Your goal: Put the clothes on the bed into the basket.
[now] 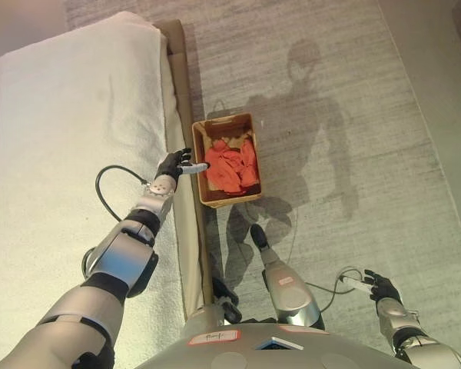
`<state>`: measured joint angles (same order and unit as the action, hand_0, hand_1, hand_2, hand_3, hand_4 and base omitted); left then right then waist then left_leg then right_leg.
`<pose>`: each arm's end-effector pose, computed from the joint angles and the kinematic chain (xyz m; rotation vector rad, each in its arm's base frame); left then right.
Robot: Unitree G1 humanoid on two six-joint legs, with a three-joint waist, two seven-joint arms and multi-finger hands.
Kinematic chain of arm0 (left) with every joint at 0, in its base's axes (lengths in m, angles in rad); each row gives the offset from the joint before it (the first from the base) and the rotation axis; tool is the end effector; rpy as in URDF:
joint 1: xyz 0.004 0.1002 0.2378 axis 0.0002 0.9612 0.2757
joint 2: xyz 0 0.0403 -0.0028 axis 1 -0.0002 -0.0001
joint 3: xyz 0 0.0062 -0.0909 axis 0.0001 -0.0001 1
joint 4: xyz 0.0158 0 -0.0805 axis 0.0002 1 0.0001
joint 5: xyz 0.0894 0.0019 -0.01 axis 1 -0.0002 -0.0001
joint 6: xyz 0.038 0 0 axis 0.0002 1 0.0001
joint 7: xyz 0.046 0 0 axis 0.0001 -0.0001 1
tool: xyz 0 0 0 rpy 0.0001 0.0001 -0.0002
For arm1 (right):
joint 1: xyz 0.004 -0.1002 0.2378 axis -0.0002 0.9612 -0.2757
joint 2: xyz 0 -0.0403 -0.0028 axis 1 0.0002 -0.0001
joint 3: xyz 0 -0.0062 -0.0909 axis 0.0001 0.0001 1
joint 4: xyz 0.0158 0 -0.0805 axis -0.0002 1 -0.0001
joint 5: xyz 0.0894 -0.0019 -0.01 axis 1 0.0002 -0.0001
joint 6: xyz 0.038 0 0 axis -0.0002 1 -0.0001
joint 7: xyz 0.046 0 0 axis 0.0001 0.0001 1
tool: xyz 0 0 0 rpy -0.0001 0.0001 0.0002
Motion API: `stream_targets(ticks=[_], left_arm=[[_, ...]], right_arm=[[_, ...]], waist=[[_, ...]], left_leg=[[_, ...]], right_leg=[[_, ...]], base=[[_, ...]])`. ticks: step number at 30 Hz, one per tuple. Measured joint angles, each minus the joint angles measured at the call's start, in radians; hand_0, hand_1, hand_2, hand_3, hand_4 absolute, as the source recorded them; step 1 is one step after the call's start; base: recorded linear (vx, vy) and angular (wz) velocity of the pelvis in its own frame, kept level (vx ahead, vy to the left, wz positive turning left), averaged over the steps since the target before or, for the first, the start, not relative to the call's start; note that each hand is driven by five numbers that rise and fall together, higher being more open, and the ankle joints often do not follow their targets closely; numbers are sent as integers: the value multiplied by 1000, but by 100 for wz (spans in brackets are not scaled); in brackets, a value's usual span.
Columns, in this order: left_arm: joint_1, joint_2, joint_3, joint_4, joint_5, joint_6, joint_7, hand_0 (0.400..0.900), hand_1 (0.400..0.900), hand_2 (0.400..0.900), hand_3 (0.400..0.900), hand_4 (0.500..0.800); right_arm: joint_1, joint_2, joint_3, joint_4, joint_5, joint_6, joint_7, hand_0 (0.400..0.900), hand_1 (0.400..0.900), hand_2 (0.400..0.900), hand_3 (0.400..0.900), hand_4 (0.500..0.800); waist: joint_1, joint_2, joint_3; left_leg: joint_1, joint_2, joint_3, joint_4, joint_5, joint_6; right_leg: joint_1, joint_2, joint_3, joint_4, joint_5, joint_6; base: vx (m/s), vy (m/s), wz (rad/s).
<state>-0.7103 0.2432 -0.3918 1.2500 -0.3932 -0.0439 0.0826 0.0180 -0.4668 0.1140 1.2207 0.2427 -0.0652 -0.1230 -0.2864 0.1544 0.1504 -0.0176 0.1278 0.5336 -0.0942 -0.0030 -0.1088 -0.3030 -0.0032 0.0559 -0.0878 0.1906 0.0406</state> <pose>0.2780 0.1731 0.0215 0.2186 0.5251 0.0129 0.0663 -0.2932 -0.0663 -0.3451 1.1209 -0.4315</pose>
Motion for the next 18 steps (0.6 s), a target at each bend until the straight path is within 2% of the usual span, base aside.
stream_targets(ticks=[4,6,7,10,13,15,18], left_arm=[[144,-27,30,-38,-3,-19,6,900,900,900,900,800],[256,-38,58,-44,8,-30,3,900,900,900,900,800],[317,-32,60,-43,37,-30,3,900,900,900,900,800],[460,-12,75,-34,111,-13,3,900,900,900,900,800],[590,6,115,-25,151,-14,-1,900,900,900,900,800],[656,10,132,-3,173,-15,-14,900,900,900,900,800],[692,5,150,47,215,-10,-25,900,900,900,900,800]], right_arm=[[-2,10,15,-7,-1,14,2,900,900,900,900,800],[15,23,33,-17,-2,12,11,900,900,900,900,800],[8,26,42,-22,-2,14,18,900,900,900,900,800],[6,34,42,-24,-7,8,26,900,900,900,900,800],[-9,56,42,-18,-19,15,32,900,900,900,900,800],[-12,73,43,-15,-23,14,41,900,900,900,900,800],[-9,102,48,-10,-24,16,45,900,900,900,900,800]], waist=[[39,-4,7],[55,-9,10],[81,-11,10],[120,-17,1],[161,-38,-13],[183,-55,-33],[194,-84,-67]], left_leg=[[40,10,-38,0,-1,1],[73,18,-73,0,-4,1],[75,20,-86,0,-6,2],[88,20,-106,1,-7,1],[103,20,-129,1,-6,2],[107,19,-142,6,-4,5],[114,17,-167,11,-3,5]], right_leg=[[67,-2,-36,0,-14,-4],[114,-2,-68,-1,-37,-7],[129,-3,-78,0,-40,-6],[144,-8,-99,0,-45,-6],[170,-12,-117,0,-47,-4],[181,-16,-128,0,-50,-4],[202,-22,-151,0,-53,-5]], base=[[-62,-5,43],[-51,13,28],[-76,39,34],[-38,31,17],[-82,42,23],[-72,68,23],[-18,54,19]])
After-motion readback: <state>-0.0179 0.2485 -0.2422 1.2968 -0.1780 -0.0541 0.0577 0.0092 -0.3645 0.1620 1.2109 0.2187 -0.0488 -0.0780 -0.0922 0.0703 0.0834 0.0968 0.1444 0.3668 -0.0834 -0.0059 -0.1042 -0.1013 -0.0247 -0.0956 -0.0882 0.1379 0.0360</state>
